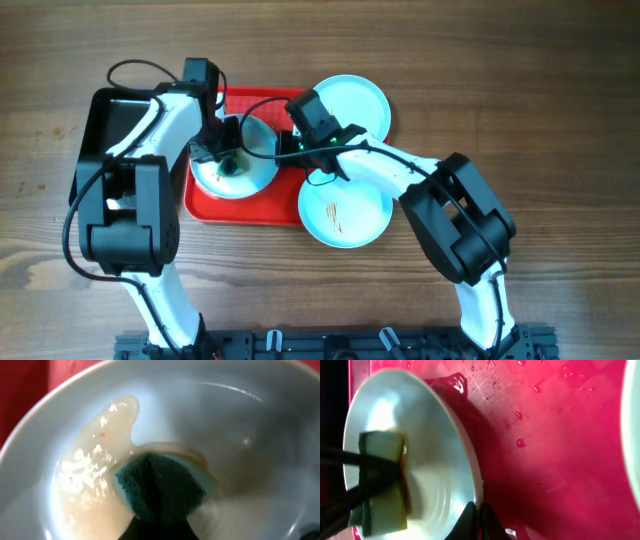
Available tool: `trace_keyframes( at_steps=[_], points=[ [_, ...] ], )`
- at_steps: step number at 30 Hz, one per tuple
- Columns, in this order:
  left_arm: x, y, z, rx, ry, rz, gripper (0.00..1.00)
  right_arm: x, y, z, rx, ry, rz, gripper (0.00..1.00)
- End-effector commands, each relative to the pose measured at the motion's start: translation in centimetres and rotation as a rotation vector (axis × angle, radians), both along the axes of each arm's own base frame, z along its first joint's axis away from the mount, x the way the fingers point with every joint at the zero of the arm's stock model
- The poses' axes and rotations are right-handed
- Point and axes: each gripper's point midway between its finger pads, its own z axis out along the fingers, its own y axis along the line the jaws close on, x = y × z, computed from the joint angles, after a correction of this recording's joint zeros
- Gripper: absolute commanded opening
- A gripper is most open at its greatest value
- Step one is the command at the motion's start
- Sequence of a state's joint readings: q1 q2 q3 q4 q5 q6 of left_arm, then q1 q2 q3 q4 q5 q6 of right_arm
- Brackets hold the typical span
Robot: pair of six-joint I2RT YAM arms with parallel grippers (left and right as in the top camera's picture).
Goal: Clean dirty plates on tray and stack at the side
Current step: 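Scrub the left plate surface with the sponge in the left gripper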
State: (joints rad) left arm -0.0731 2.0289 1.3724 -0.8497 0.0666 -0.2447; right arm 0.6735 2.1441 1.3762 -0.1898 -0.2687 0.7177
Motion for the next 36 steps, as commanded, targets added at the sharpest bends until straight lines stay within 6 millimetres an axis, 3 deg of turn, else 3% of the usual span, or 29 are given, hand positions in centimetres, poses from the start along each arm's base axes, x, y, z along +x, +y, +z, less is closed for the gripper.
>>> trace_keyframes(
  at_steps=[1,4,5,8,14,18,25,29,32,36],
  points=[
    [-3.1,2.2,-1.6,0.155,0.127,0.088,0.04,-0.6,0.0,-1.9,-0.015,0.045,0.015,0.04],
    [-3.7,2.1,-1.4,0.154,0.156,0.075,0.04,-0.7,0.0,-1.9,-0.013,0.046,0.017,0.04],
    [-3.6,1.2,-1.4,0.097,0.155,-0.081,0.04,-0.7,0.0,-1.9,-0.013,0.046,0.018,0.04],
    [-3.4,1.0,-1.4,0.081,0.142,-0.169,0.04,-0.7,0.0,-1.9,-0.014,0.045,0.017,0.04],
    [1.0,-1.9,-1.2,-0.072,-0.046,-0.170,0.04,-0.7,-0.1,-2.0,-0.021,0.043,0.020,0.04],
    [3.3,-2.3,-0.8,-0.088,-0.143,-0.173,0.04,-1.0,-0.5,-2.3,-0.040,0.057,0.016,0.06],
    [4.4,-3.0,-0.5,-0.093,-0.193,-0.186,0.04,-0.3,-0.2,-2.0,-0.036,0.012,0.030,0.37],
    [5.0,-3.7,-0.4,-0.095,-0.222,-0.202,0.04,-0.2,-0.6,-2.2,-0.057,0.007,0.016,0.34],
    [5.5,-3.8,0.5,-0.102,-0.234,-0.164,0.04,-0.3,-0.6,-2.6,-0.062,0.015,0.014,0.05],
    [5.0,-3.4,3.6,-0.104,-0.196,-0.120,0.04,-0.4,-0.9,-3.0,-0.065,0.041,-0.008,0.04]
  ],
)
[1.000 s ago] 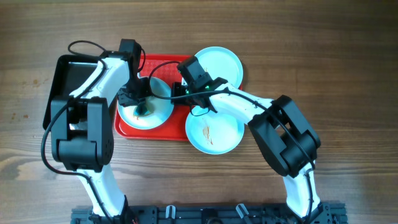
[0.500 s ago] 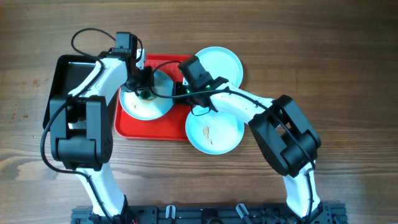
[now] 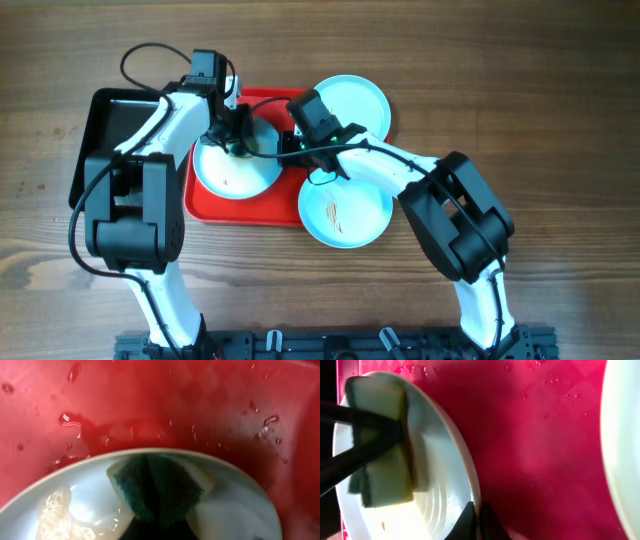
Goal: Clean dirty plates on tray and stack at the side
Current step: 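Scrub the left plate surface with the sponge in the left gripper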
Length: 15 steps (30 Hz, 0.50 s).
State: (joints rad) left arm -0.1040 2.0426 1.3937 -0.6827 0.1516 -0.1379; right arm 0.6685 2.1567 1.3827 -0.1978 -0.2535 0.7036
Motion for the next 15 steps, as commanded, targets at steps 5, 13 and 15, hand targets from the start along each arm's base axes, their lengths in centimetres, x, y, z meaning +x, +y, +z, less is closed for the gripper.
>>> trace_keyframes(
  at_steps=[5,13,15],
  points=[
    [-1.3,2.1,3.9,0.100,0.046,0.057,0.04,-0.5,-0.7,-2.4,-0.033,0.055,-0.017,0.04],
    [-6.3,4.5,3.4,0.195,0.257,0.218,0.04,-0.4,-1.1,-2.4,-0.030,0.070,-0.028,0.04],
    [-6.5,4.4,3.2,0.196,0.262,0.220,0.04,-0.4,-1.1,-2.4,-0.029,0.069,-0.028,0.04]
  ],
)
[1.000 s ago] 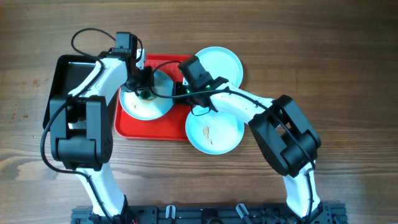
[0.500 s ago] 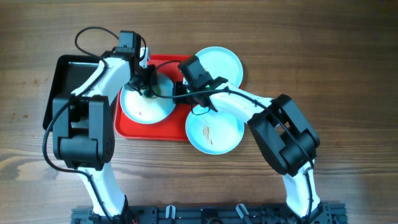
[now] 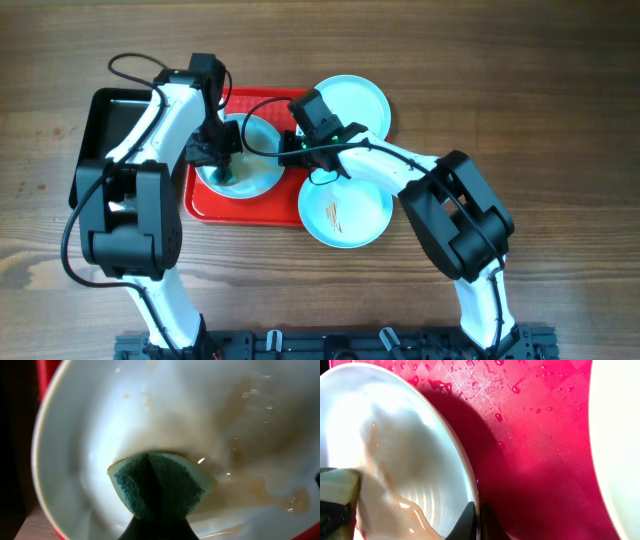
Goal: Clean dirty plates on tray and stack at the side
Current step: 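Scrub the left plate surface with the sponge in the left gripper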
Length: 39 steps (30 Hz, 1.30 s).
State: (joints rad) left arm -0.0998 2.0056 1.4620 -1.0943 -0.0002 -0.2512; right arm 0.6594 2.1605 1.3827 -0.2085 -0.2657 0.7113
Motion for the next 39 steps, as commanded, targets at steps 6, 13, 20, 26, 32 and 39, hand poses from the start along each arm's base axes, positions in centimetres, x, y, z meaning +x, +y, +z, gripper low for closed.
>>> trace_keyframes(
  at_steps=[6,13,20,26,32,39],
  points=[
    [1.5,0.0,-1.9,0.027,-0.123,0.060,0.04,-0.4,-0.8,-2.2,-0.032,0.049,-0.019,0.04],
    [-1.6,0.5,-4.6,0.043,-0.050,0.021,0.04,-0.5,-0.7,-2.2,-0.029,0.053,-0.012,0.04],
    [-1.6,0.5,-4.6,0.026,-0.039,-0.343,0.04,-0.6,-0.7,-2.2,-0.027,0.054,-0.007,0.04],
    [1.8,-0.1,-5.2,0.030,-0.199,-0.387,0.04,-0.7,-0.5,-2.1,-0.022,0.057,0.002,0.04],
    [3.9,-0.7,-4.9,-0.007,-0.295,-0.126,0.04,-0.7,-0.6,-2.1,-0.023,0.059,0.002,0.04],
    [7.2,-6.5,-2.8,-0.331,-0.459,-0.173,0.04,-0.7,-0.6,-2.1,-0.023,0.059,0.002,0.04]
  ],
)
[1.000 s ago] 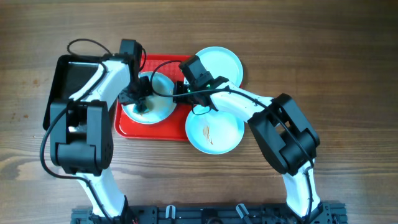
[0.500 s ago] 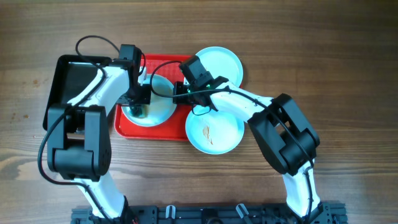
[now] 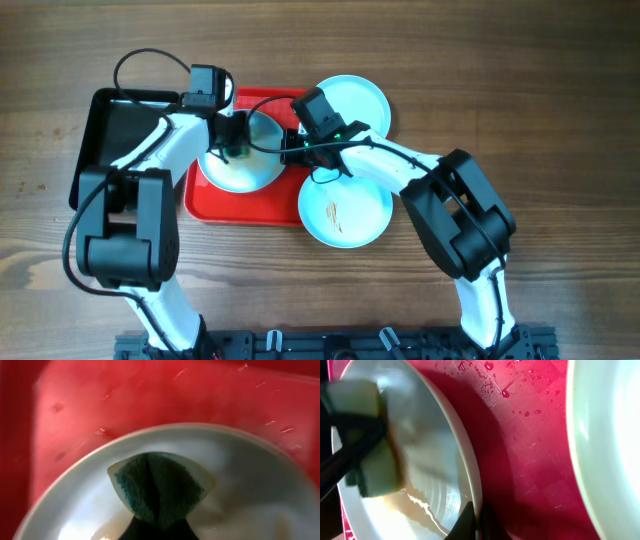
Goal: Clean dirty plates on tray and stack at the side
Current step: 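Scrub the left plate surface with the sponge in the left gripper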
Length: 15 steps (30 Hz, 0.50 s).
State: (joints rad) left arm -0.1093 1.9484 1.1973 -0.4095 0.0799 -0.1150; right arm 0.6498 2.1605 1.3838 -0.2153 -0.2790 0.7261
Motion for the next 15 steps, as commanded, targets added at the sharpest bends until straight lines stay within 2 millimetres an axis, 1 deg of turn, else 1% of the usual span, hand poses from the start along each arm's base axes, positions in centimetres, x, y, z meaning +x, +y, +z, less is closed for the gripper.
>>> trace_keyframes(
  at_steps=[1,2,4,8,9,10,11,13,15],
  points=[
    [-0.3,-4.5,-0.3,-0.247,0.016,-0.084,0.04,-0.8,-0.3,-2.1,-0.032,0.040,0.017,0.04],
    [-0.4,-4.8,-0.2,-0.261,0.018,-0.091,0.04,-0.8,-0.3,-2.1,-0.032,0.040,0.017,0.04],
    [-1.5,-4.8,-0.6,-0.272,0.071,-0.071,0.04,-0.8,-0.3,-2.1,-0.032,0.040,0.017,0.04],
    [-5.2,-4.1,-1.8,-0.252,0.243,-0.027,0.04,-0.9,-0.4,-2.2,-0.036,0.042,0.020,0.04],
    [-6.4,-3.0,-2.3,-0.208,0.304,0.051,0.04,-1.0,-0.4,-2.3,-0.039,0.045,0.020,0.04],
    [-6.9,-2.1,-2.6,-0.174,0.332,0.097,0.04,-1.0,-0.5,-2.3,-0.040,0.047,0.019,0.04],
    [-7.8,-0.8,-2.9,-0.118,0.369,0.142,0.04,-1.0,-0.5,-2.3,-0.041,0.048,0.018,0.04],
    [-8.7,1.2,-3.2,-0.025,0.395,0.184,0.04,-1.0,-0.6,-2.3,-0.042,0.052,0.018,0.04],
    [-8.7,3.7,-3.3,0.101,0.381,0.262,0.04,-1.0,-0.6,-2.3,-0.043,0.051,0.018,0.04]
  ],
)
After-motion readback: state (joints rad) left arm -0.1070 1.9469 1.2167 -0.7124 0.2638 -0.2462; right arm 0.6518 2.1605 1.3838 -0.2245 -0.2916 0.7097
